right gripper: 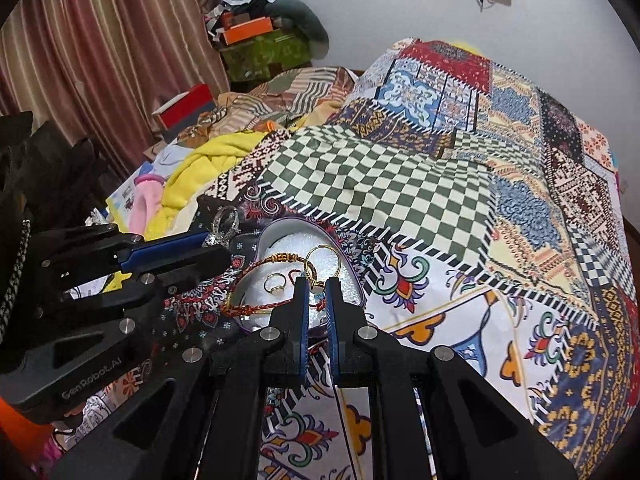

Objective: Organize jewelry
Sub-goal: 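Drop the silver ring into the heart tin with the left tool while the right tool drops its ring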

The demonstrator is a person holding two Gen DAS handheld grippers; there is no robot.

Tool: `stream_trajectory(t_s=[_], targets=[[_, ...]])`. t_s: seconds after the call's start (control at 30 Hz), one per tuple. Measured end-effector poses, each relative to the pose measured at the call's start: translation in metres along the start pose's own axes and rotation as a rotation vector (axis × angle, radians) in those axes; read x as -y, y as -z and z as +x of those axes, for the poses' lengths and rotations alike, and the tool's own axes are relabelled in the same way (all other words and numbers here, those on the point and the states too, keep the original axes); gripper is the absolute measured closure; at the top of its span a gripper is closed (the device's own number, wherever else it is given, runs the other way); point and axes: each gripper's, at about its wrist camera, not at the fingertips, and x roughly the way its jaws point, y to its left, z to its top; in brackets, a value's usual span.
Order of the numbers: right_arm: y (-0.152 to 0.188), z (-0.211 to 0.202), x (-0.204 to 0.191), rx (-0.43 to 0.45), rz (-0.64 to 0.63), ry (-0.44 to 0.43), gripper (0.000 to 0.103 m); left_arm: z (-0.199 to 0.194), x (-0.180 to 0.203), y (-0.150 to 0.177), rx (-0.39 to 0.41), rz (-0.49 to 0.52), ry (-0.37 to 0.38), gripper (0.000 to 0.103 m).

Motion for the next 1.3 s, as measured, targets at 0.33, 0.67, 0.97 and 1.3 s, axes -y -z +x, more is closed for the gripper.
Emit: stream_trajectory(t_s=[0.33,0.67,0.97,1.3], targets=[[-0.003,0.024,0.006,-0.046,0.005,-0.014,0.096,0.023,-0.006,-0.003,-0.029,-0.008,0.024,0.092],[-0.001,0.035,0.000,-0.073,-0.022,-0.024,0.096,0.017,-0.010,-0.008,-0.016,-0.029,0.039,0.092],[-0.002,0.032,-0.008,-0.091,-0.047,-0.004,0.094,0.003,-0.018,-0.008,-0.012,-0.035,0.002,0.092],[-0.006,-0.022,0.004,-0.001,-0.023,0.054,0.090,-0.022,-0.003,-0.010,0.022,-0.008,-0.015,0.092]])
